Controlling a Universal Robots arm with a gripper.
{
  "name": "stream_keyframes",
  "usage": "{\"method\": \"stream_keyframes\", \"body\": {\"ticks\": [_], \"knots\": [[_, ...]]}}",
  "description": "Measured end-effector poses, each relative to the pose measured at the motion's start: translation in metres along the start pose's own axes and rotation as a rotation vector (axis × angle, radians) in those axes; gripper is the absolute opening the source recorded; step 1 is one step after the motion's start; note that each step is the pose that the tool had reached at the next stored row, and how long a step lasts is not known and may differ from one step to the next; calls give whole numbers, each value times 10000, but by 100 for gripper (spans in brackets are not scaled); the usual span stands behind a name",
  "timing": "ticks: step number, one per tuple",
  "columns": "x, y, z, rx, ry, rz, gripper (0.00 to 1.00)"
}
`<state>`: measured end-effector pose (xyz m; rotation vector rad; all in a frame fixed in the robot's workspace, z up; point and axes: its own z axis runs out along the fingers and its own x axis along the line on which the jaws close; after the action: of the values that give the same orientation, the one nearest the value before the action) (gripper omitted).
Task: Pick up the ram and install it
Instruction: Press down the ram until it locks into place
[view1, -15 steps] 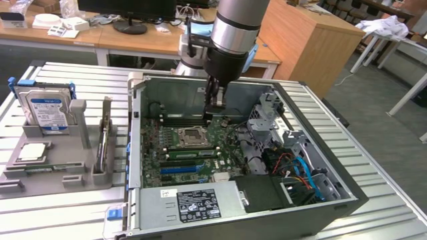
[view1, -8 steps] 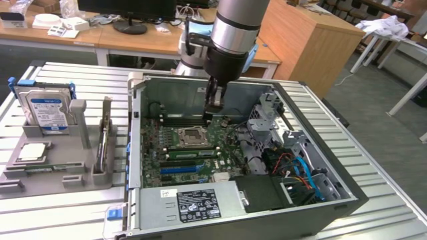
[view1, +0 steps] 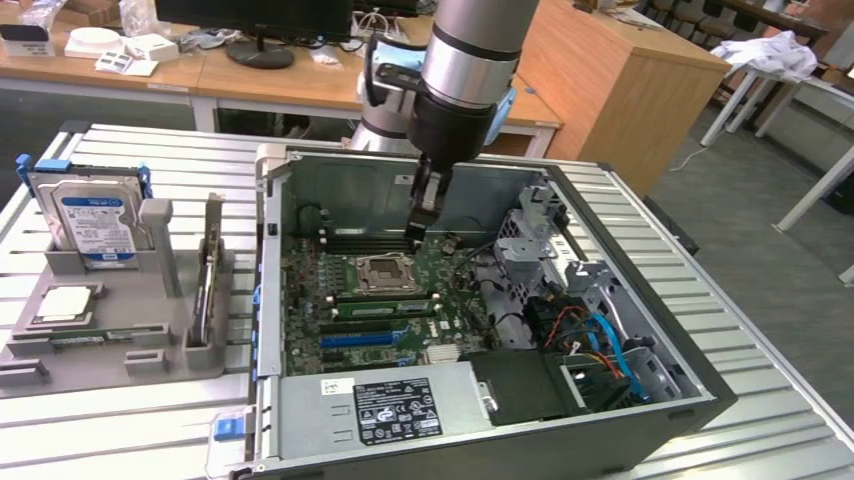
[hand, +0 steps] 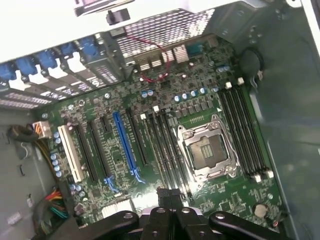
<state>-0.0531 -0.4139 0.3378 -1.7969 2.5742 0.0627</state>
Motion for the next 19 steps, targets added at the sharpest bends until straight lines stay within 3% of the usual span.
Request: {"method": "stream_keyframes", "body": {"ticks": [19], "knots": [[0, 2, 0, 70, -92, 2888, 11]]}}
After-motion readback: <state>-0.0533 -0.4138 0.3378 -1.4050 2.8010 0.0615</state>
